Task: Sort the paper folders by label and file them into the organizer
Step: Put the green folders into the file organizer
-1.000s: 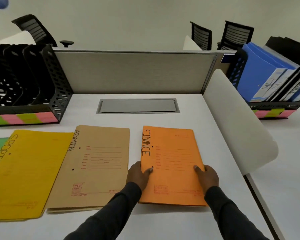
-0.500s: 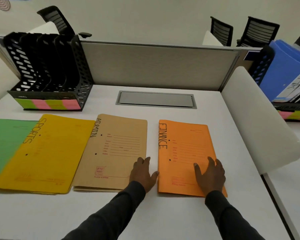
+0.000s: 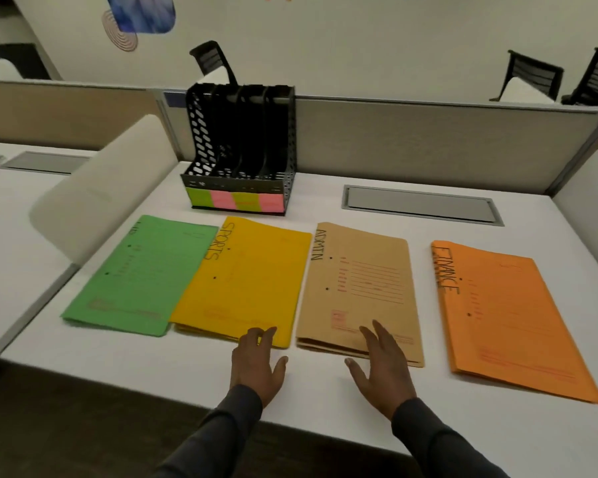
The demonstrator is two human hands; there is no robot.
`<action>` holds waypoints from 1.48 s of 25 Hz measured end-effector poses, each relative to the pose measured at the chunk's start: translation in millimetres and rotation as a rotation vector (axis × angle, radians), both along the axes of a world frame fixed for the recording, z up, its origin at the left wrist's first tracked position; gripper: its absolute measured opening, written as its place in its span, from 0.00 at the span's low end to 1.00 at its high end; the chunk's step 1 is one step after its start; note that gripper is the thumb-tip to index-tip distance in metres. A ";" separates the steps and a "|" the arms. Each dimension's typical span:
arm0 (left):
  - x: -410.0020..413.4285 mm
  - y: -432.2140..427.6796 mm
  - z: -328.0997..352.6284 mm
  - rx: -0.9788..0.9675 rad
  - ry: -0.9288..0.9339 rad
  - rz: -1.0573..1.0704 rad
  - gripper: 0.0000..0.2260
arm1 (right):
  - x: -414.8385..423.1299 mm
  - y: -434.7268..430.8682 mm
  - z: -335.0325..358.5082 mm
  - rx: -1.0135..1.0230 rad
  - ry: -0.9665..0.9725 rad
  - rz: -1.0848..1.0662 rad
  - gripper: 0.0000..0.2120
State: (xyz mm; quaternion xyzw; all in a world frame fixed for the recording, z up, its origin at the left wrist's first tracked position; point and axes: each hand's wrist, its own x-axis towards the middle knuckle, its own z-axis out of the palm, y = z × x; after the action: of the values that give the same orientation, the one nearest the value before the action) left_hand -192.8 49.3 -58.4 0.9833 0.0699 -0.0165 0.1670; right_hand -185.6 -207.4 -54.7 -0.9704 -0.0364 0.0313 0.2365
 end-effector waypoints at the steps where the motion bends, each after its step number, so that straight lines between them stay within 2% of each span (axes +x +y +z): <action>1: -3.2 22.5 0.9 0.025 0.009 0.016 0.29 | -2.1 17.4 0.3 -0.014 0.006 0.021 0.34; 5: -1.9 94.3 5.9 0.120 0.043 0.086 0.32 | -4.8 69.6 2.5 -0.040 0.032 0.092 0.35; 11: 33.6 162.6 10.2 0.267 0.184 0.127 0.46 | 23.2 124.1 8.5 -0.132 0.058 0.293 0.37; 14: 51.3 178.6 8.6 0.260 0.261 0.027 0.42 | 40.3 144.9 6.3 -0.266 0.106 0.405 0.37; 18: 70.4 180.4 1.3 0.254 0.269 -0.027 0.36 | 58.7 152.4 -3.9 -0.355 0.150 0.402 0.33; 20: 74.0 178.2 -3.1 0.261 0.275 -0.052 0.38 | 64.2 149.9 -11.0 -0.357 0.146 0.397 0.33; 22: 76.7 181.6 -3.8 0.245 0.236 -0.048 0.44 | 71.4 146.6 -15.0 -0.332 0.104 0.382 0.37; 24: 78.7 196.7 -1.8 0.199 0.145 0.018 0.48 | 85.7 144.5 -14.1 -0.316 0.067 0.361 0.40; 27: 91.1 232.2 0.7 0.198 0.078 0.218 0.46 | 120.1 144.2 -8.2 -0.358 0.069 0.230 0.36; 29: 106.4 262.3 -1.4 0.202 0.139 0.349 0.45 | 142.9 140.9 -5.2 -0.382 0.141 0.151 0.33; 32: 119.6 313.5 -6.3 0.233 0.234 0.490 0.48 | 151.9 134.5 -10.9 -0.373 0.229 0.109 0.31; 37: 137.3 375.3 -6.2 0.186 0.261 0.552 0.49 | 148.0 131.1 -17.5 -0.344 0.241 0.068 0.31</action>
State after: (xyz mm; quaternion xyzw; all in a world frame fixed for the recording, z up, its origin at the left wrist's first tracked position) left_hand -55.5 424.6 -64.7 0.9278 0.3562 -0.0904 0.0642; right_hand -37.6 -76.3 -72.3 -0.9840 -0.0346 0.1606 0.0689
